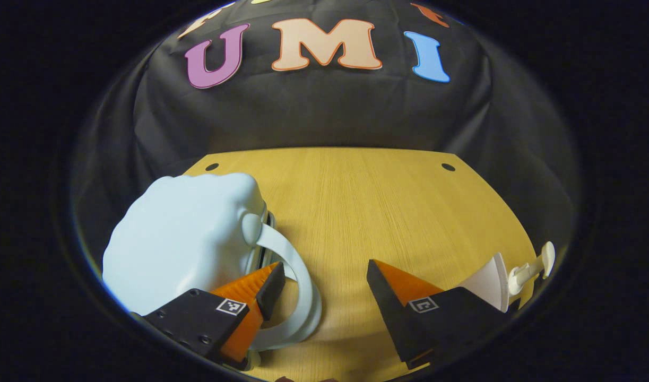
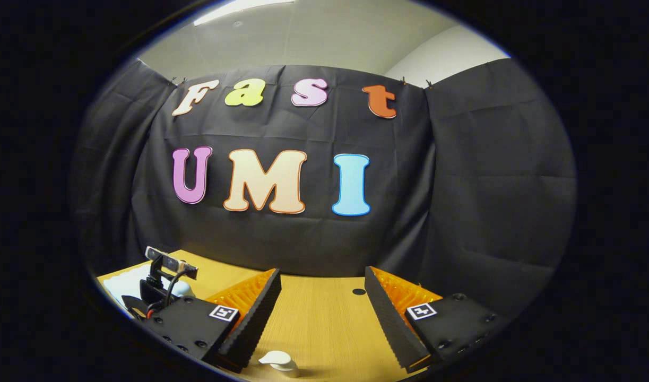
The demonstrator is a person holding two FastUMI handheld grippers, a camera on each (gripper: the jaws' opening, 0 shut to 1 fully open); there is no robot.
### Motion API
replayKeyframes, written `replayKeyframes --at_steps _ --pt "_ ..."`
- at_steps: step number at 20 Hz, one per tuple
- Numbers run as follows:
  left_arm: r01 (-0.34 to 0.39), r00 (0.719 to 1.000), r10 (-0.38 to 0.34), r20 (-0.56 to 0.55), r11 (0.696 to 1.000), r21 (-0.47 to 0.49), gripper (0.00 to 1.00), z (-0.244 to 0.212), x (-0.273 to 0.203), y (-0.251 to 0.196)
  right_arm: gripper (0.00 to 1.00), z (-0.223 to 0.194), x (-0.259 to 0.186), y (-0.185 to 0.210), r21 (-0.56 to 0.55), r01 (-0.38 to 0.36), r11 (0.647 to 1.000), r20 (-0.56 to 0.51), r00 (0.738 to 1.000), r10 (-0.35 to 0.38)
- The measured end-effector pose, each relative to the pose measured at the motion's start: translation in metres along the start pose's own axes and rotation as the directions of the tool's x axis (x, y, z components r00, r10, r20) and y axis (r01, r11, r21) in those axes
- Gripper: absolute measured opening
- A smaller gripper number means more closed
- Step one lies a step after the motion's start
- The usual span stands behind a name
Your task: First open the suitcase, pack the skin care products into it, and then close the suitcase.
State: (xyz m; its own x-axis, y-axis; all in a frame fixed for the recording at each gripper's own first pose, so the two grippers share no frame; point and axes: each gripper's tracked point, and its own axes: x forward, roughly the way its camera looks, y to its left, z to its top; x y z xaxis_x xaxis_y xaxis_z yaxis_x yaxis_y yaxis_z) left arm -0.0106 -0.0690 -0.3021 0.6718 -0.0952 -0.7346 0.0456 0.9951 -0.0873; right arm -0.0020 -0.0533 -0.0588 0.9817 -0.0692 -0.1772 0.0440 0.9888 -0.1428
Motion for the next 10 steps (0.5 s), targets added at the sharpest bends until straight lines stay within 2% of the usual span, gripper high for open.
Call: replayKeyframes --at_steps 3,5,9,10 --pt "0.013 0.999 -0.013 -0.037 1.0 -0.005 0.94 -0.007 0.006 -0.002 0.99 -0.001 -0.001 -0.001 0.002 0.0 1.0 0.002 1.0 0.0" --pt "0.007 0.999 -0.007 -0.046 1.0 0.005 0.88 -0.009 0.006 0.0 0.99 -0.002 -0.002 -0.003 0.008 0.005 1.0 0.001 1.0 -0.005" --pt "-0.015 0.997 0.018 -0.073 0.999 0.042 0.69 -0.015 0.008 0.012 0.99 -0.005 -0.004 -0.009 0.029 0.014 0.999 0.001 1.0 -0.014" --pt "-0.019 0.997 0.023 -0.08 0.999 0.043 0.55 -0.015 0.01 0.016 0.99 -0.006 -0.003 -0.009 0.034 0.014 0.999 0.001 1.0 -0.014"
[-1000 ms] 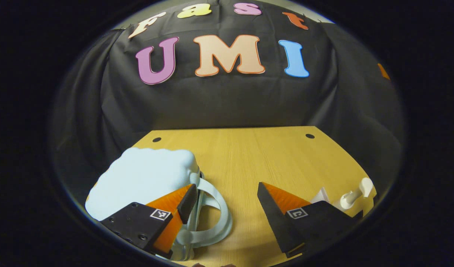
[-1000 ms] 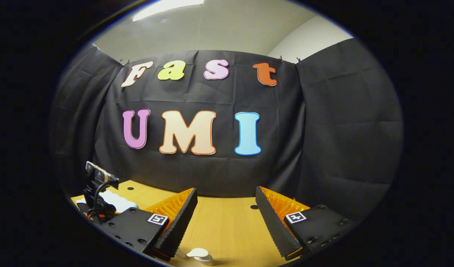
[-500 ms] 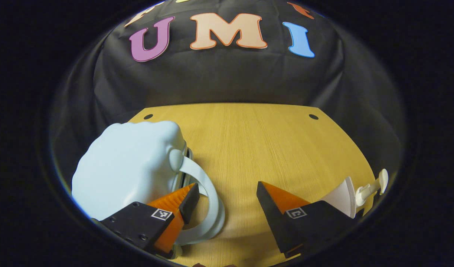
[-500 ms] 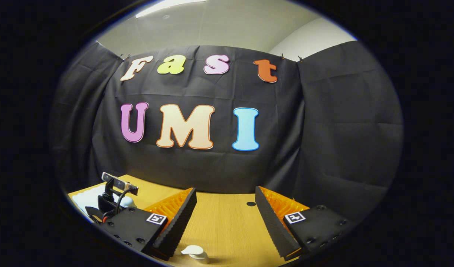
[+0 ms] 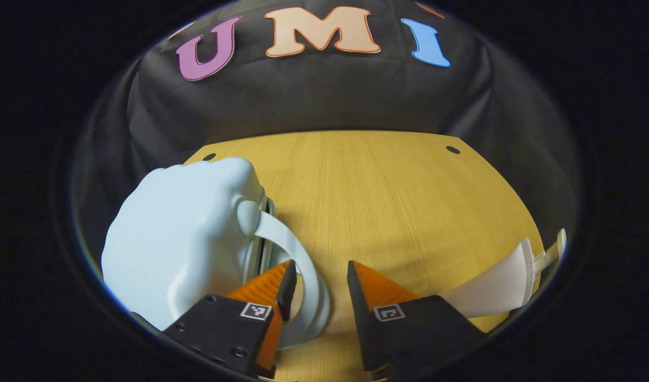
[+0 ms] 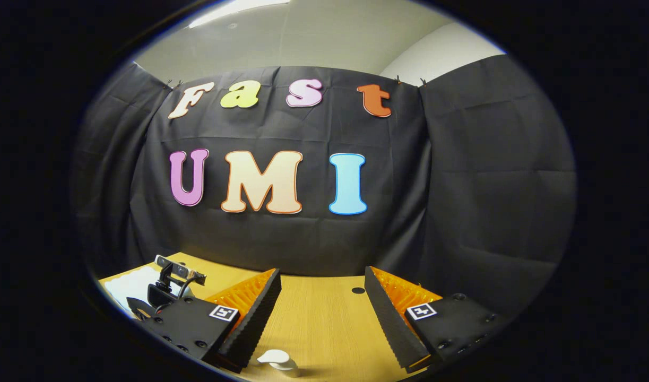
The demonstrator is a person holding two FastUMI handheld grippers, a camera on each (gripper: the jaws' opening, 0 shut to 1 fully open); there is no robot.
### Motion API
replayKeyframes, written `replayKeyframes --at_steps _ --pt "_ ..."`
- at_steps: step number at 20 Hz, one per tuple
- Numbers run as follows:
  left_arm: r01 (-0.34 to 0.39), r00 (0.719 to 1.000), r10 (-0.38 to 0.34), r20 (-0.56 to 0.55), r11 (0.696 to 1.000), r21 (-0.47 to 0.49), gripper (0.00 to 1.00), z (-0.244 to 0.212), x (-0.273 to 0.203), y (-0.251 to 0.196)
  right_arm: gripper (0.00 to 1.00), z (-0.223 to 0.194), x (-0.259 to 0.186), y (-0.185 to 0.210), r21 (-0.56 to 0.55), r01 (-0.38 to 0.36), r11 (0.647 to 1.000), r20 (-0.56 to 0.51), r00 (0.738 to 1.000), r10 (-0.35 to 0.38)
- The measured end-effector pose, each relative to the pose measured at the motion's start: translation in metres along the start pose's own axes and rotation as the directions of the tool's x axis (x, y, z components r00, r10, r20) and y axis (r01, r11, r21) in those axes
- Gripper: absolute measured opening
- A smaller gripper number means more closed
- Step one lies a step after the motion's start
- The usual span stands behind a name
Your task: First open the suitcase, pack the skin care products into it, and then close the suitcase.
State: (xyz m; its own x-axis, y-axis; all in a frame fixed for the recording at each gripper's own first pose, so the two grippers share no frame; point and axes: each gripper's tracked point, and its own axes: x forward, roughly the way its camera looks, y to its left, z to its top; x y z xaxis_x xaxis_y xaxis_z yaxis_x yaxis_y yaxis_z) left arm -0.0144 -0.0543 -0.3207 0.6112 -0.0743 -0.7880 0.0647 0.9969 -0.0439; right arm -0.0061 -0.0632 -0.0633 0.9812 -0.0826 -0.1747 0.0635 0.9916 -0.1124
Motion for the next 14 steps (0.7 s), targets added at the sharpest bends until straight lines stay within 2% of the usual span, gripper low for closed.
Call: replayKeyframes --at_steps 1,2,3,4,8,14 --pt "0.009 1.0 -0.009 -0.025 1.0 -0.021 0.48 -0.007 0.002 -0.002 0.99 -0.001 0.0 0.0 0.004 -0.001 1.0 -0.001 1.0 0.001" --pt "-0.005 0.999 0.003 -0.054 0.999 -0.041 0.26 -0.014 0.003 0.002 0.99 -0.001 -0.001 -0.001 0.008 -0.003 1.0 0.0 1.0 0.003" --pt "-0.014 0.998 0.01 -0.067 0.999 -0.05 0.23 -0.017 0.003 0.006 0.99 -0.001 -0.002 -0.001 0.011 -0.005 1.0 0.003 1.0 0.005" --pt "-0.005 0.998 0.002 -0.066 0.999 -0.048 0.15 -0.015 0.004 0.004 0.99 0.0 -0.001 -0.002 0.014 -0.006 1.0 0.007 1.0 0.006" --pt "0.019 0.999 -0.018 -0.044 1.0 0.02 0.1 -0.005 -0.006 -0.002 0.99 -0.001 -0.001 -0.006 0.023 -0.01 1.0 0.016 1.0 0.009" --pt "0.026 0.998 -0.023 -0.059 0.999 0.039 0.01 0.014 -0.027 0.002 0.99 -0.003 0.002 -0.014 0.063 -0.023 0.998 0.029 0.999 0.022"
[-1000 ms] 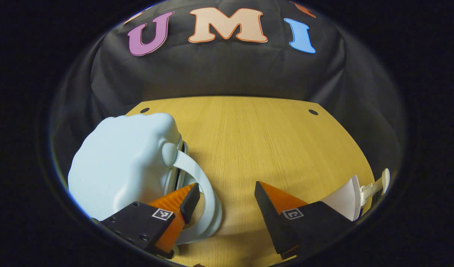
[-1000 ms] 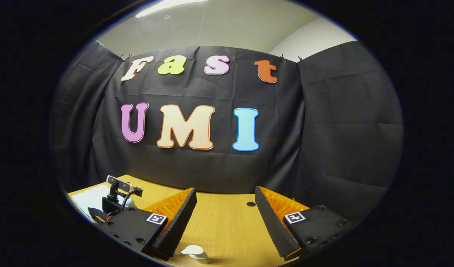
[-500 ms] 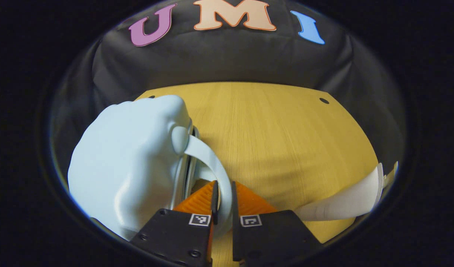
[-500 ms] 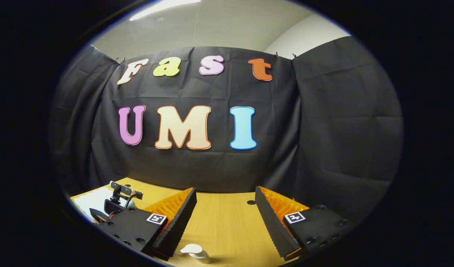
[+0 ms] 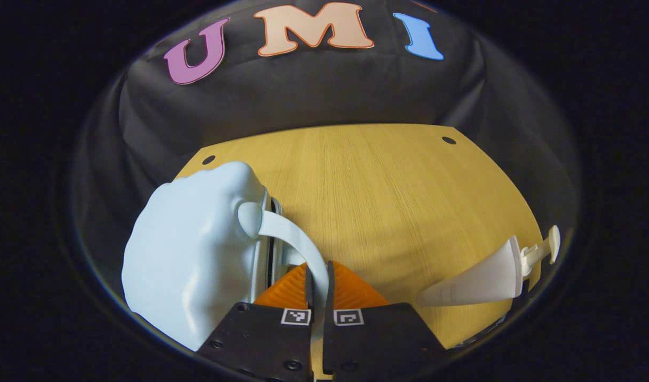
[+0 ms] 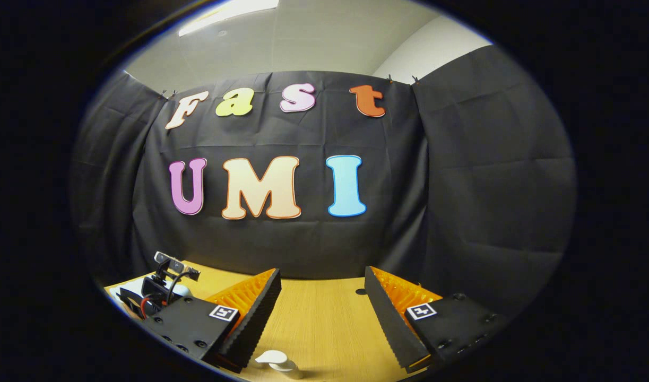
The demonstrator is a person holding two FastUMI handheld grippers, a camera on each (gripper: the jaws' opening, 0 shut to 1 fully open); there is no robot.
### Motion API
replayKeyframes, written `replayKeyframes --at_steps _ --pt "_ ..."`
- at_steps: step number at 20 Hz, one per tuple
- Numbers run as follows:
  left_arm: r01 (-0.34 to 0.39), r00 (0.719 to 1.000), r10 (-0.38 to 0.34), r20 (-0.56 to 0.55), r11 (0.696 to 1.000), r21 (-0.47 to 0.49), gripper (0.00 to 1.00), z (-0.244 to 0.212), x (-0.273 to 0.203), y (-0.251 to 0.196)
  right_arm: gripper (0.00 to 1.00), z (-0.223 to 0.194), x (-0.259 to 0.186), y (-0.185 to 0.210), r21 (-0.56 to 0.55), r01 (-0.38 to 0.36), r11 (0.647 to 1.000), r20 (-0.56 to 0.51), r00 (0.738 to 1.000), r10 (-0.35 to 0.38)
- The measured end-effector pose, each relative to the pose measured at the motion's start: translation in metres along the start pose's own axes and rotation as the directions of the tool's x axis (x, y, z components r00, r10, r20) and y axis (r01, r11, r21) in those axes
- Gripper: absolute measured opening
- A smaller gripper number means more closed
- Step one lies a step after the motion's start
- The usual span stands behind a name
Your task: First open the suitcase, pack the skin care products into it, and then close the suitcase.
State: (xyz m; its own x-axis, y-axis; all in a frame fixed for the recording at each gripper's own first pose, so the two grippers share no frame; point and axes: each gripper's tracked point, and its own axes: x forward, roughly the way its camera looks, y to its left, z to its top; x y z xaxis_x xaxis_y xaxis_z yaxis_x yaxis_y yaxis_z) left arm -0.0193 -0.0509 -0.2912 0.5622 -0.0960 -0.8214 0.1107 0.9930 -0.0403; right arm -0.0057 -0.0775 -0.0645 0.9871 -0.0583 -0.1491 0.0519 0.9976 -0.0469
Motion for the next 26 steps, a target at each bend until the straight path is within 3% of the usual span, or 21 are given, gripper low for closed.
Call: replayKeyframes --at_steps 12,15,20,26 --pt "0.033 0.992 -0.023 0.127 0.997 -0.071 0.0 0.079 -0.078 0.045 0.98 -0.009 0.01 0.014 0.116 -0.123 0.986 0.014 0.992 0.122" --pt "0.09 0.983 -0.074 0.168 0.992 -0.092 0.0 0.096 -0.099 0.066 0.98 -0.004 0.015 0.025 0.093 -0.105 0.99 0.029 0.994 0.103" --pt "0.124 0.966 -0.087 0.242 0.982 -0.143 0.0 0.12 -0.133 0.136 0.98 0.014 0.013 0.079 0.065 -0.117 0.991 0.07 0.991 0.113" --pt "0.102 0.955 -0.042 0.292 0.975 -0.196 0.0 0.132 -0.149 0.213 0.97 0.018 0.012 0.137 0.053 -0.157 0.986 0.08 0.985 0.153"
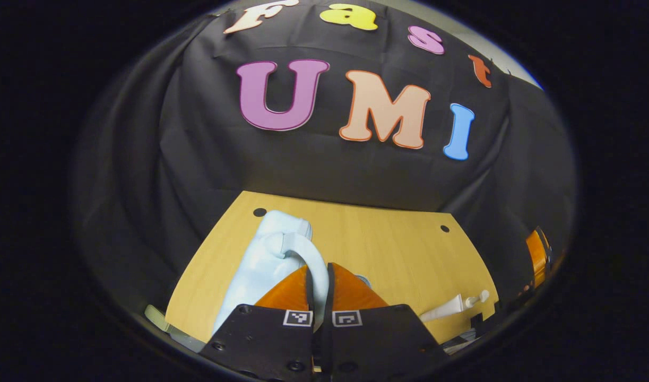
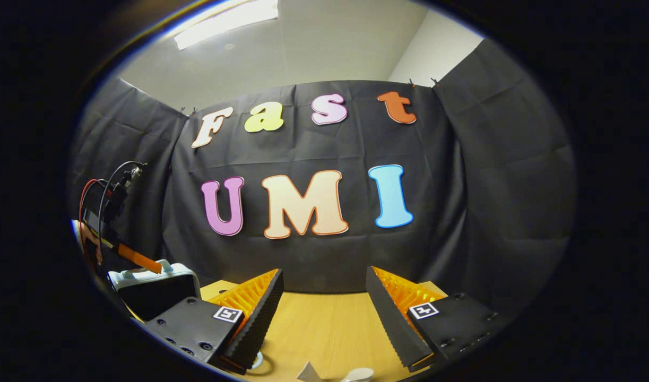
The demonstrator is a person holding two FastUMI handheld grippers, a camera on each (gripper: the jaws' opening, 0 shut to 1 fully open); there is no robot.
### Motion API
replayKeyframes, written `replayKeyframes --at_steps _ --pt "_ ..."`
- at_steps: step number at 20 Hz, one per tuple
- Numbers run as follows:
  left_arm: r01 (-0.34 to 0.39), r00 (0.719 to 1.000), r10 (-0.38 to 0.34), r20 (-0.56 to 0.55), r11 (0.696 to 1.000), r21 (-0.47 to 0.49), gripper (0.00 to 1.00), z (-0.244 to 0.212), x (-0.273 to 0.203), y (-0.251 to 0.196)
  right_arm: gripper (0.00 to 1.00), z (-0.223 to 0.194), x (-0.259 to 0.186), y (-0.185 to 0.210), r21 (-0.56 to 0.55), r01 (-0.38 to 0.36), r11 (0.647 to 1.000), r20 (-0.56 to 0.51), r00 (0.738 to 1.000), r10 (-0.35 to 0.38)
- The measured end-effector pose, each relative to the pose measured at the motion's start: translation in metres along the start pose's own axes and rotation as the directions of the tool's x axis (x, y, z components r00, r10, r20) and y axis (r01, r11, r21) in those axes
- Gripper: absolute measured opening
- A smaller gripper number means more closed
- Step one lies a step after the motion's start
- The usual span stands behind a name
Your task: First open the suitcase, pack the skin care products into it, and then close the suitcase.
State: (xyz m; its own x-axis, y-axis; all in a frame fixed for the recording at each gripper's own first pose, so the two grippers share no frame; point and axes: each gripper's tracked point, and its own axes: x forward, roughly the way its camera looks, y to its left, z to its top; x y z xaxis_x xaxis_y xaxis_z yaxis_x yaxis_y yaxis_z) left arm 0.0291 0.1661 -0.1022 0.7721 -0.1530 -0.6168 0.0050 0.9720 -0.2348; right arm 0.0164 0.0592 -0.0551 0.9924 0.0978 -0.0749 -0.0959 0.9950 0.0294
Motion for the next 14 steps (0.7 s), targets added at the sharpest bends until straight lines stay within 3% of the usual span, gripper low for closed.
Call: replayKeyframes --at_steps 14 --pt "-0.115 0.993 0.115 0.023 0.993 0.002 0.0 0.004 -0.002 0.158 0.97 0.008 0.011 0.094 -0.03 -0.01 0.999 0.033 0.999 0.011"
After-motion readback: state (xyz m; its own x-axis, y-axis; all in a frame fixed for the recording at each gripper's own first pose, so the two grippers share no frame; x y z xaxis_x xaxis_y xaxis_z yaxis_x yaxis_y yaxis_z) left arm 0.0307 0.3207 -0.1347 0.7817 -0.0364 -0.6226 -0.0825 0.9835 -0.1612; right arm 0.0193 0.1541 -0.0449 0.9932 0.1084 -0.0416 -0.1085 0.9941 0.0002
